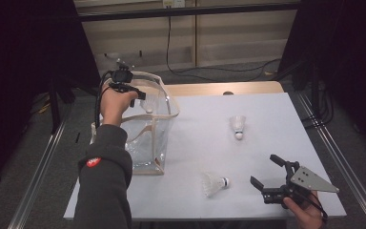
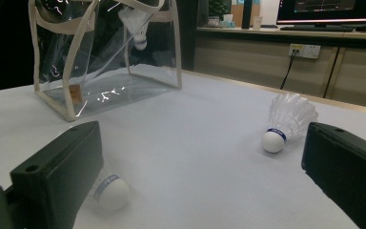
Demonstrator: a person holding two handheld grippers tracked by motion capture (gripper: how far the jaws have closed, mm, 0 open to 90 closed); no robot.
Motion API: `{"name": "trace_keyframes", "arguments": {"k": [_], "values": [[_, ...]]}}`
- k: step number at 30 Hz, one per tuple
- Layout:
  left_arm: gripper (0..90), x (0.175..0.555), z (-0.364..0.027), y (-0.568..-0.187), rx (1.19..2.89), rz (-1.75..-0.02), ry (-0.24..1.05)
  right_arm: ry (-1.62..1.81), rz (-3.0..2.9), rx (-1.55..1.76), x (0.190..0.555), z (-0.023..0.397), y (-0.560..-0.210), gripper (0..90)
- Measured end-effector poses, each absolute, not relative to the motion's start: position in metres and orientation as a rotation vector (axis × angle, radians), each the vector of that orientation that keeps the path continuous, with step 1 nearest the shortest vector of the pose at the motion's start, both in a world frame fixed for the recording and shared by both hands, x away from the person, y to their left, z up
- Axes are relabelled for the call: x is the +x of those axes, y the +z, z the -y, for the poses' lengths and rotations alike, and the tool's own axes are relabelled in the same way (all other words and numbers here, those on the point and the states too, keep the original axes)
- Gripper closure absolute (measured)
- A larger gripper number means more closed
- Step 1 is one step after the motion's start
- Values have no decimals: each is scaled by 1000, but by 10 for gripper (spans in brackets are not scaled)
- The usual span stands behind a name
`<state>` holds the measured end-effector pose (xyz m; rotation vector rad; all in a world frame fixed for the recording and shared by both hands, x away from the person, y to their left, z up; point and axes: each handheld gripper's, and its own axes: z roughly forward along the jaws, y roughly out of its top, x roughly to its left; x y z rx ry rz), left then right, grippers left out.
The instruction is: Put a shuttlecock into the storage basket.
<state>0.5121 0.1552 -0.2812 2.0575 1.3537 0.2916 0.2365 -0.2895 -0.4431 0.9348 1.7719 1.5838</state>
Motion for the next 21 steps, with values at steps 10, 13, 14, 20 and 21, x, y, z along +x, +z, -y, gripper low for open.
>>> {"name": "trace_keyframes", "arguments": {"k": [10,13,14,20,21], "values": [[817,509,-156,-279,2037,-1348,289,1589,-1769,936,236,289,-443,0],[795,508,-156,-277,2033,-1344,282,1582,-1771,933,237,290,-443,0],[787,507,-156,-277,2033,-1343,276,1582,-1772,933,237,290,-443,0],[699,503,-156,-274,2033,-1336,263,1580,-1773,934,236,290,-443,0],[690,503,-157,-273,2026,-1335,263,1579,-1773,934,236,290,-443,0]]}}
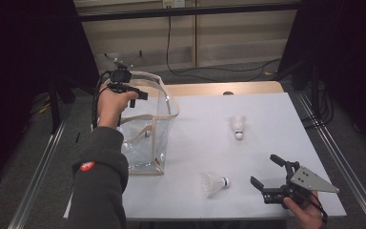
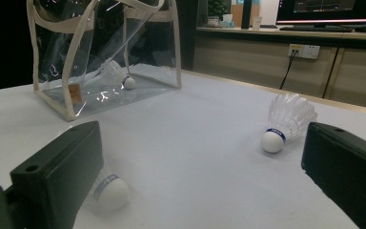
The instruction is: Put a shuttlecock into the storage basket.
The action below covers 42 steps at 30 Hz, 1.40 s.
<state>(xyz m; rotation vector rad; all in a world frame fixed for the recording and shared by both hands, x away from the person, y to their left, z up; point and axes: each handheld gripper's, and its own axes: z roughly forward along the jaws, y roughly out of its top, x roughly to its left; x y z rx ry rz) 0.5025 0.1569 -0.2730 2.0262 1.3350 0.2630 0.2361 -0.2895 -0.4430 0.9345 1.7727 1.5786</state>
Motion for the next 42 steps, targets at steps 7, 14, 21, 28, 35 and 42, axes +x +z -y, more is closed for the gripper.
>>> {"name": "trace_keyframes", "arguments": {"k": [7,14,21,28,35,42], "values": [[585,495,-158,-267,2020,-1323,242,1579,-1769,935,236,290,-443,0],[481,487,-160,-260,2010,-1298,255,1579,-1772,936,236,289,-442,0],[349,479,-157,-254,1998,-1266,246,1578,-1769,934,236,289,-442,0],[245,472,-151,-250,2015,-1214,215,1577,-1772,934,236,289,-442,0],[191,465,-145,-248,2044,-1159,174,1578,-1774,933,236,289,-442,0],[155,459,-141,-246,2053,-1130,164,1578,-1774,929,236,289,-442,0]]}}
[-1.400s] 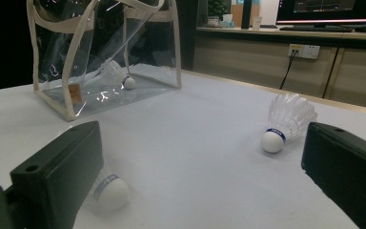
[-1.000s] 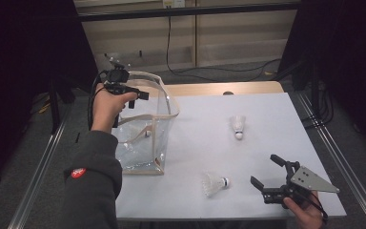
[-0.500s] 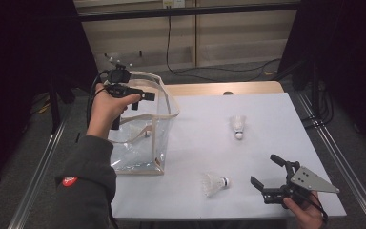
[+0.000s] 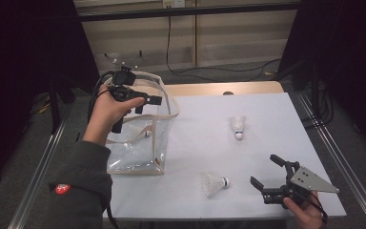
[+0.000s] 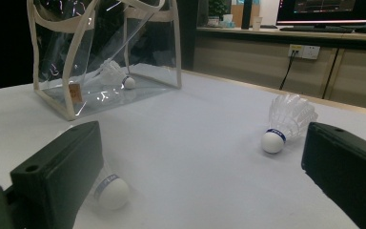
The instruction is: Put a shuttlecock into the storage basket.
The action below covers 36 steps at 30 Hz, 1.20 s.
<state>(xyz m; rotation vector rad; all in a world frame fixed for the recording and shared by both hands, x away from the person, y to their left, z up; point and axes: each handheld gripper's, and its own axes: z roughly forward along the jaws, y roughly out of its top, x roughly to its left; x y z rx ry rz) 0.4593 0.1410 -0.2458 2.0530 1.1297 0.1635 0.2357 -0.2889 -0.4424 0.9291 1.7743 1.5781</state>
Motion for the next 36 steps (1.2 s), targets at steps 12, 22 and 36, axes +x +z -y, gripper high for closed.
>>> {"name": "trace_keyframes", "arguments": {"k": [12,22,36], "values": [[134,452,-134,-245,2077,-1074,123,1579,-1775,927,236,289,-442,0],[133,446,-128,-245,2092,-1037,108,1583,-1779,921,235,289,-442,0],[133,435,-119,-244,2103,-968,83,1582,-1784,916,235,288,-442,0]]}}
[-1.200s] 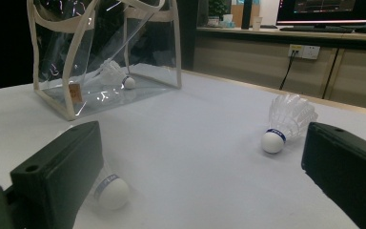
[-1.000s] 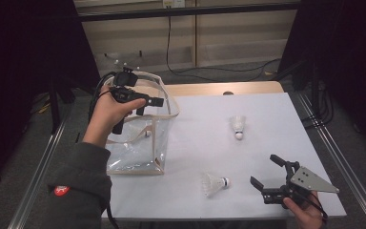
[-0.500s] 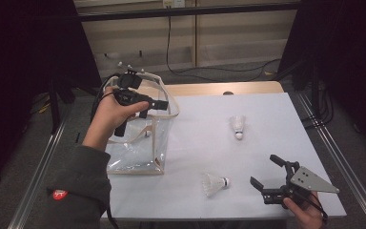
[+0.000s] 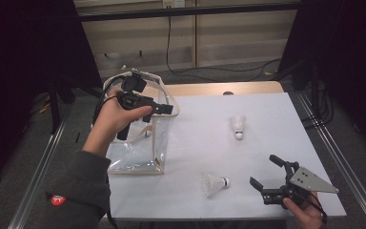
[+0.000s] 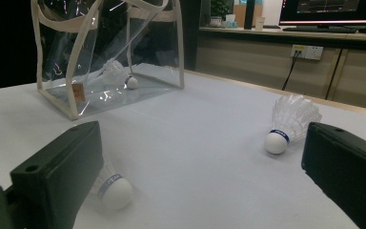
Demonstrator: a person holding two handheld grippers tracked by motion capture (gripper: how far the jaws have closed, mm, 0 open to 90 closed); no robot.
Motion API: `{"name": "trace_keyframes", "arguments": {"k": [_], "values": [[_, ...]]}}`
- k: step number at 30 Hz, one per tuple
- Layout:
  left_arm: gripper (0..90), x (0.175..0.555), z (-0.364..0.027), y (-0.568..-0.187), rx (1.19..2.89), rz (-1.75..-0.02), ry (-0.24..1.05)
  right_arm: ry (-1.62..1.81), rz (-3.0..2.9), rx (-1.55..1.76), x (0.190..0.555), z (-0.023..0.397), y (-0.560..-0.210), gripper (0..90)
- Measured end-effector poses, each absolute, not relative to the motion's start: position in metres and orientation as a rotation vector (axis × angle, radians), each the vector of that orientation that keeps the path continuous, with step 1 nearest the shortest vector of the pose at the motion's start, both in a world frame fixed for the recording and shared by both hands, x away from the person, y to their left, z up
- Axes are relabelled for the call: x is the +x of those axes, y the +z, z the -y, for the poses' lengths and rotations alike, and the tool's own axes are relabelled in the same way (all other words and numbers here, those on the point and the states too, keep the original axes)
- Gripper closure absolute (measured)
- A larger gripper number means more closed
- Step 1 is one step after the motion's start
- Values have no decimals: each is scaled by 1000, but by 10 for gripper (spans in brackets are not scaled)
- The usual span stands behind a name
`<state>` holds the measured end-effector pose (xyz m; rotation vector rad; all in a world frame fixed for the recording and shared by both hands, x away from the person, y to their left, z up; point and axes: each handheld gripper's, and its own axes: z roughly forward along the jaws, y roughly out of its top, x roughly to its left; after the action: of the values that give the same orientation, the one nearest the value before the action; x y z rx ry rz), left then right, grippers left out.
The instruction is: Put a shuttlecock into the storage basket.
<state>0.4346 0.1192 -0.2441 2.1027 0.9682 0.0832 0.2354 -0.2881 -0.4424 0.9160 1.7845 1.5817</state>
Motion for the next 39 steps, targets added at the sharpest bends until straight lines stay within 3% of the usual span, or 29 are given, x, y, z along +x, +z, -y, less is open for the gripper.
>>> {"name": "trace_keyframes", "arguments": {"k": [39], "values": [[129,411,-100,-258,2140,-844,19,1581,-1786,917,235,288,-442,1]]}}
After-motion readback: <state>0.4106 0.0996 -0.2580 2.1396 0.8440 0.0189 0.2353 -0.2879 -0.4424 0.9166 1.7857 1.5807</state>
